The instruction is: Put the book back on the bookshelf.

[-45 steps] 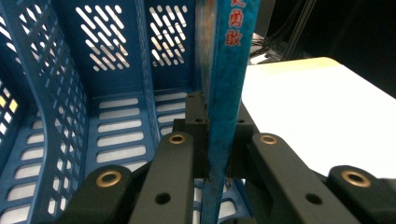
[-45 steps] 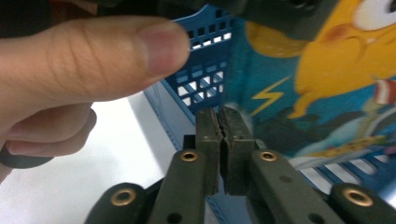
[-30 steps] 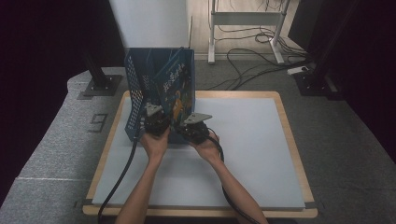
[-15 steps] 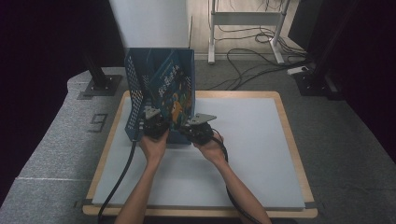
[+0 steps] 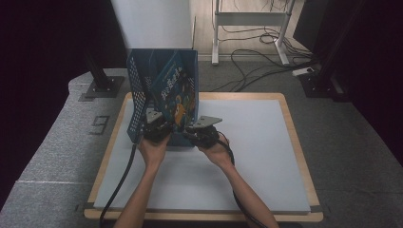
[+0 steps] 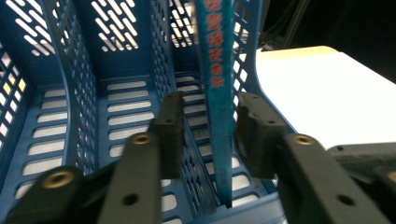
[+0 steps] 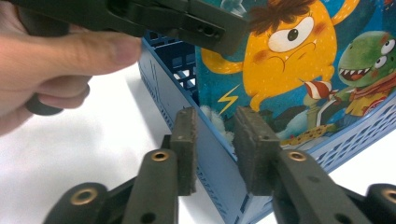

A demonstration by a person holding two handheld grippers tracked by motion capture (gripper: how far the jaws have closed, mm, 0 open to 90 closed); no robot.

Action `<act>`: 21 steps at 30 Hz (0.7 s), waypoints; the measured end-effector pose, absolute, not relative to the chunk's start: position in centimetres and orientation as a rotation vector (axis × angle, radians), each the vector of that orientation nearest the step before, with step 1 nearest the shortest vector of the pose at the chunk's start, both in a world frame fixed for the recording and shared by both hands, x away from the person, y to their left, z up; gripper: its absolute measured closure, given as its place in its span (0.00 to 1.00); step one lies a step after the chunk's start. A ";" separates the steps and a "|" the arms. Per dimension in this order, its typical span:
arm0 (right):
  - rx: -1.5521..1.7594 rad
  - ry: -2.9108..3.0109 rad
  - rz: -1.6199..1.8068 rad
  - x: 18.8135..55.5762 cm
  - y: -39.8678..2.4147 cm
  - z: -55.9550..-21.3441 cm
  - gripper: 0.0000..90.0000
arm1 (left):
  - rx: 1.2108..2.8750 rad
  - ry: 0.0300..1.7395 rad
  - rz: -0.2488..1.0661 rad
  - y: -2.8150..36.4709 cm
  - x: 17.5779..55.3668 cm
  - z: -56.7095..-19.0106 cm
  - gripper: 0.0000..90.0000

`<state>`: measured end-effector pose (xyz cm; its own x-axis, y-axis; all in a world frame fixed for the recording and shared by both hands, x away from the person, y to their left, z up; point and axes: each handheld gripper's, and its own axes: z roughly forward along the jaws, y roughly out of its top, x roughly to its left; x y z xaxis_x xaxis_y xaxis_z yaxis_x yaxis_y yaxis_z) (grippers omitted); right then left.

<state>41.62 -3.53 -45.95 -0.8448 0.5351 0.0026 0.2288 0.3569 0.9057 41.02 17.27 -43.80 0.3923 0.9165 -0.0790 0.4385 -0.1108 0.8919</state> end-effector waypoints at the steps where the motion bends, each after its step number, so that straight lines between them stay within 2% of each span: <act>1: 0.676 2.327 1.483 41.6 -3.5 -45.9 0.73 | 1.725 1.187 0.649 17.3 40.9 -43.7 0.64; 8: 0.657 2.323 1.478 41.3 -3.8 -45.6 0.59 | 1.773 1.133 0.714 17.6 39.8 -42.9 0.44; 19: 0.631 2.331 1.460 40.6 -4.2 -45.1 0.37 | 1.826 1.054 0.619 18.1 38.6 -42.8 0.17; 21: 0.624 2.330 1.448 40.4 -4.3 -45.1 0.35 | 1.850 1.055 0.602 18.2 38.4 -43.0 0.15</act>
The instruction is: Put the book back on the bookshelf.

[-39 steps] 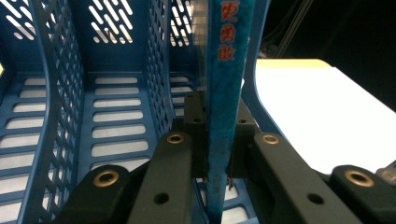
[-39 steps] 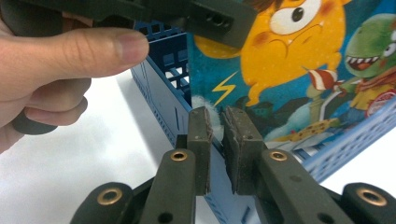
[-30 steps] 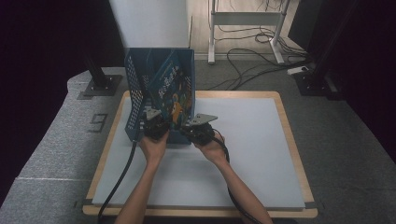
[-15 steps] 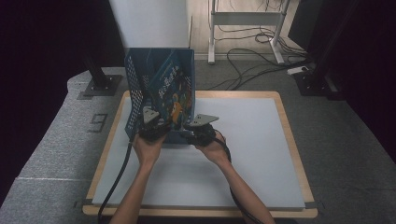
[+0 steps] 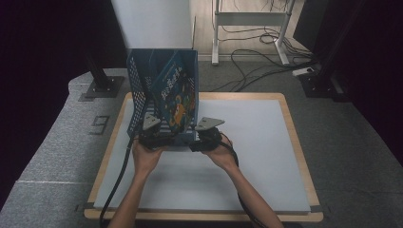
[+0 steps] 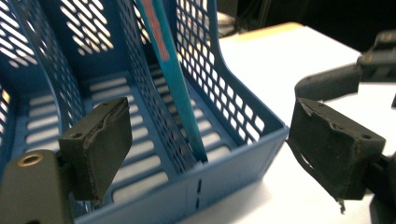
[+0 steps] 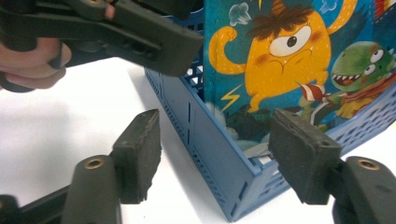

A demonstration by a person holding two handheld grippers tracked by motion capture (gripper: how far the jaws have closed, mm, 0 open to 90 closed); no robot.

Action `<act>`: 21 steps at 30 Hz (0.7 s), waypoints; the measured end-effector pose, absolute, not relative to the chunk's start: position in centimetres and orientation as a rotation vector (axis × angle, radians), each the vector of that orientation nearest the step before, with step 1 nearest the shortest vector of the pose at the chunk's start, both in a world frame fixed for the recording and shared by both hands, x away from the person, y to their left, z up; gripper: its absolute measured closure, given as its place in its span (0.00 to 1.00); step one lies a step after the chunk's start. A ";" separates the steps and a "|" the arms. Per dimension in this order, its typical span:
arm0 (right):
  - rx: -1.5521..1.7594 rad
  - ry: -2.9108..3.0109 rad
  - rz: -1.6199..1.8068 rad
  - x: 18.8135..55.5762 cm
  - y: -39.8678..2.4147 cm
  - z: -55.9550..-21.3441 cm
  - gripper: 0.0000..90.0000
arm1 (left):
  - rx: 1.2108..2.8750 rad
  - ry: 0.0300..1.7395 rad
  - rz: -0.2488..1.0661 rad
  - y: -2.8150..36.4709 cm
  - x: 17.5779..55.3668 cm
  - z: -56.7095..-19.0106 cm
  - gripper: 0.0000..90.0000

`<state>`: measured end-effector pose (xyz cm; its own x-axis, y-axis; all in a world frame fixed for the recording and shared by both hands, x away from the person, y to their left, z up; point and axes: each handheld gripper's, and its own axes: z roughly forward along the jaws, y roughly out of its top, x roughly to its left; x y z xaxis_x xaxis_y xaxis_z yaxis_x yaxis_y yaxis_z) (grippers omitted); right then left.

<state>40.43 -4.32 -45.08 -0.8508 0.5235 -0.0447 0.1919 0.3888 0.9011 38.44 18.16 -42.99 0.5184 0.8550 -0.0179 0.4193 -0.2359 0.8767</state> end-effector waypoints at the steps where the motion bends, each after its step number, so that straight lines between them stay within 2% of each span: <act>1: 0.622 2.335 1.443 40.4 -4.4 -45.1 0.33 | 1.866 1.051 0.600 18.2 38.3 -43.1 0.13; 3: 0.625 2.344 1.438 40.2 -4.7 -45.1 0.30 | 1.885 1.038 0.583 18.3 38.0 -43.2 0.06; 10: 0.624 2.359 1.427 39.2 -5.6 -44.9 0.21 | 1.900 0.990 0.513 18.8 36.9 -43.5 0.00; 15: 0.631 2.372 1.396 38.5 -6.7 -45.0 0.15 | 1.906 0.962 0.504 19.1 36.2 -43.6 0.00; 21: 0.625 2.379 1.357 37.6 -8.0 -44.7 0.14 | 1.943 0.901 0.483 19.1 35.3 -43.6 0.00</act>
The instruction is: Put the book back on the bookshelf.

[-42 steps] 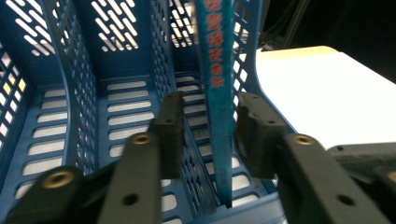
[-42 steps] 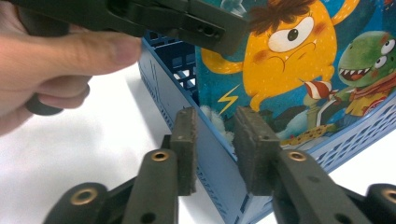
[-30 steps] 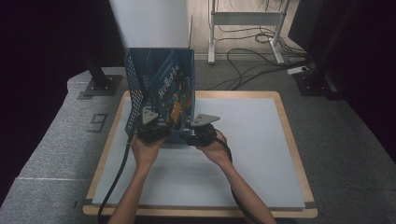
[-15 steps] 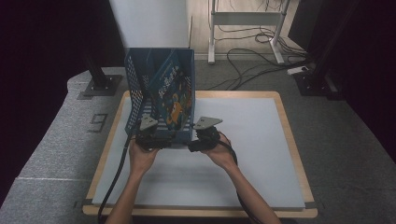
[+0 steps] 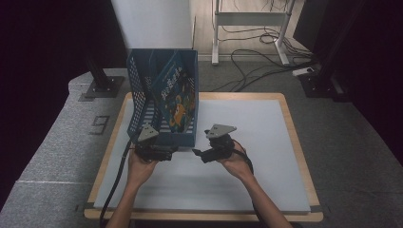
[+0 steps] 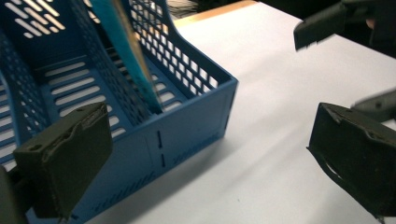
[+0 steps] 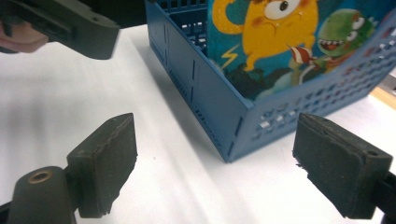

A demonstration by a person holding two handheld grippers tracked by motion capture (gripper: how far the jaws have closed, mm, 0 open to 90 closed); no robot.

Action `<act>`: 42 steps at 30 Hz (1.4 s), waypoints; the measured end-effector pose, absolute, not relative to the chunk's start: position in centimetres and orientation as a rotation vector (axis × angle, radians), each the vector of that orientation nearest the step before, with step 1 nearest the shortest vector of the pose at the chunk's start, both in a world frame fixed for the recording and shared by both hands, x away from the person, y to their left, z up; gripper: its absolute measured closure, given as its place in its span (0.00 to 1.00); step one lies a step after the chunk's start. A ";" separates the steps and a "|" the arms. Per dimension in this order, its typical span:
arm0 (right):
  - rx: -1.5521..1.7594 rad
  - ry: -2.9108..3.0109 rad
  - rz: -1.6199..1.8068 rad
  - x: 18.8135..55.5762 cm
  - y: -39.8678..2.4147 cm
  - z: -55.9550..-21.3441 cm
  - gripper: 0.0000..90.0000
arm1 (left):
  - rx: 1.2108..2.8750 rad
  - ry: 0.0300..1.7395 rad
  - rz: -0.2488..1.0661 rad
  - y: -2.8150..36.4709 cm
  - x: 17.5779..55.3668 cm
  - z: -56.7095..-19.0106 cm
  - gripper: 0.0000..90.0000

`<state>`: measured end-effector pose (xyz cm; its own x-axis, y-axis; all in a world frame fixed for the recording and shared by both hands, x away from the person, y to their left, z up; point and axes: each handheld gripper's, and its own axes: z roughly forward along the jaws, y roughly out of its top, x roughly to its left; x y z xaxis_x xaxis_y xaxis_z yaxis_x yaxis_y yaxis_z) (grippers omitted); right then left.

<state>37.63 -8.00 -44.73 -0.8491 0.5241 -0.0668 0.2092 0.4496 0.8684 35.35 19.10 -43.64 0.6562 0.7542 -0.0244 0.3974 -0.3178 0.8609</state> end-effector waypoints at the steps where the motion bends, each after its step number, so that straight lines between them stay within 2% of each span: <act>1: 0.627 2.378 1.358 37.5 -8.2 -44.7 0.14 | 1.953 0.892 0.481 19.1 35.2 -43.6 0.00; 10: 0.662 2.366 1.334 36.4 -10.8 -44.4 0.10 | 2.027 0.834 0.397 19.4 34.7 -43.5 0.01; 17: 0.694 2.335 1.321 35.6 -13.1 -44.0 0.07 | 1.994 0.807 0.371 20.0 33.7 -43.0 0.00; 31: 0.778 2.234 1.286 33.1 -19.6 -43.2 0.06 | 1.956 0.783 0.382 22.4 31.6 -42.5 0.00; 42: 0.864 2.166 1.231 30.9 -24.3 -43.6 0.06 | 1.966 0.806 0.404 24.4 30.6 -44.0 0.00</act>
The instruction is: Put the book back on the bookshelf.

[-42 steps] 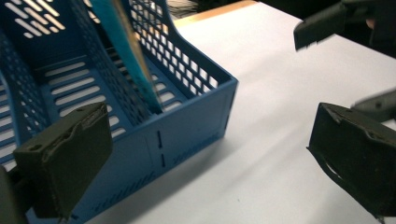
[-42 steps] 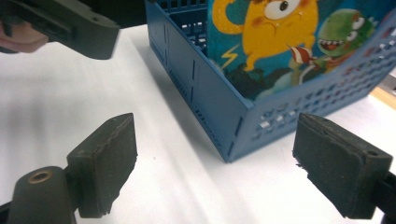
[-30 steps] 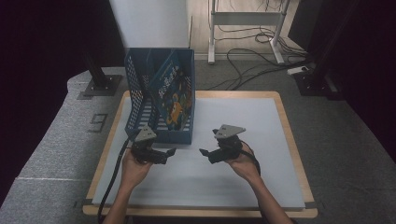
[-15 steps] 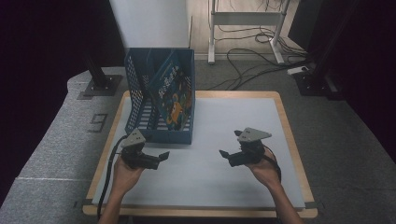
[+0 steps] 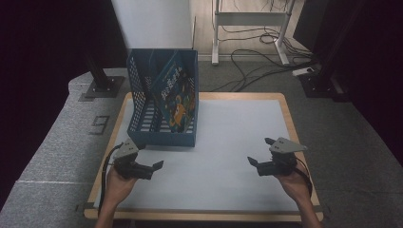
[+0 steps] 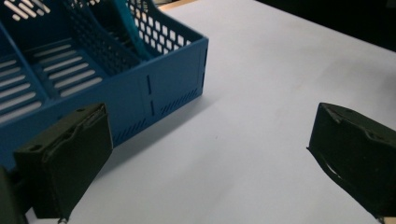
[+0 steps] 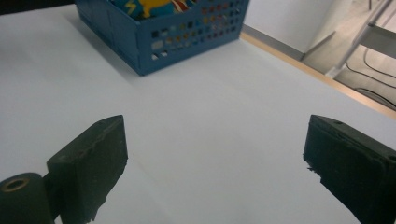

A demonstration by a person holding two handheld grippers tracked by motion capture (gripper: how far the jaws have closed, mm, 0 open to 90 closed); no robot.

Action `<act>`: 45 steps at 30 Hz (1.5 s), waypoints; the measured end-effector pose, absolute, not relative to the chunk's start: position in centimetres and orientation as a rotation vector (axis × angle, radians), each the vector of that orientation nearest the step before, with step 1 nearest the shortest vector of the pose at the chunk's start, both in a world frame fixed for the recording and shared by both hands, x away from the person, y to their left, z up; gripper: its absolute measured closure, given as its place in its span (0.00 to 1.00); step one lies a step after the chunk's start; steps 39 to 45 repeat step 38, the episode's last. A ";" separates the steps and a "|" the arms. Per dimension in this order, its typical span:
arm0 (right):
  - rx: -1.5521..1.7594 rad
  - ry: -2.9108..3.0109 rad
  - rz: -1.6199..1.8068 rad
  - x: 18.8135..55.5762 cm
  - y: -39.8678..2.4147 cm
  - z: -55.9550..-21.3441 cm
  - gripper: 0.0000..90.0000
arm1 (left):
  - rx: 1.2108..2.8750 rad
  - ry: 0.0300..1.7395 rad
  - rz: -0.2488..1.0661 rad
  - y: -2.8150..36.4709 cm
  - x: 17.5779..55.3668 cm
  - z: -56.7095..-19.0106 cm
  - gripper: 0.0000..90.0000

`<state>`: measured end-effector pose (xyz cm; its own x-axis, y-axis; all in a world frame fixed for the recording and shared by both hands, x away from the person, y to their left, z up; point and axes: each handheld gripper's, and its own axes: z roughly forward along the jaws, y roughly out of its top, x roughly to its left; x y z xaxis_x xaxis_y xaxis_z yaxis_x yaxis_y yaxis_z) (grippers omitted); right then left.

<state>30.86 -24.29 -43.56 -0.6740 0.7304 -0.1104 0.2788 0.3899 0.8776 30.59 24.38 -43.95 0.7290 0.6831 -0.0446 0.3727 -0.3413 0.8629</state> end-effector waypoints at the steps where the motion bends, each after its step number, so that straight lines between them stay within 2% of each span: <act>1: 0.881 2.160 1.223 30.7 -24.8 -43.8 0.06 | 1.968 0.806 0.406 24.5 30.6 -44.1 0.00; 14: 1.050 2.153 1.115 29.6 -28.5 -48.8 0.05 | 1.997 0.869 0.403 25.7 30.3 -48.1 0.00; 21: 1.123 2.179 1.075 29.4 -28.7 -51.6 0.03 | 2.060 0.907 0.413 25.4 30.4 -50.7 0.00; 27: 1.166 2.241 0.989 29.8 -28.3 -53.5 0.02 | 2.141 0.943 0.367 24.9 30.9 -52.5 0.00; 32: 1.193 2.262 0.955 30.1 -28.2 -53.7 0.00 | 2.258 0.957 0.359 23.8 31.3 -52.9 0.00; 45: 1.206 2.266 0.962 30.2 -28.3 -53.7 0.00 | 2.254 0.961 0.350 23.9 31.3 -52.9 0.00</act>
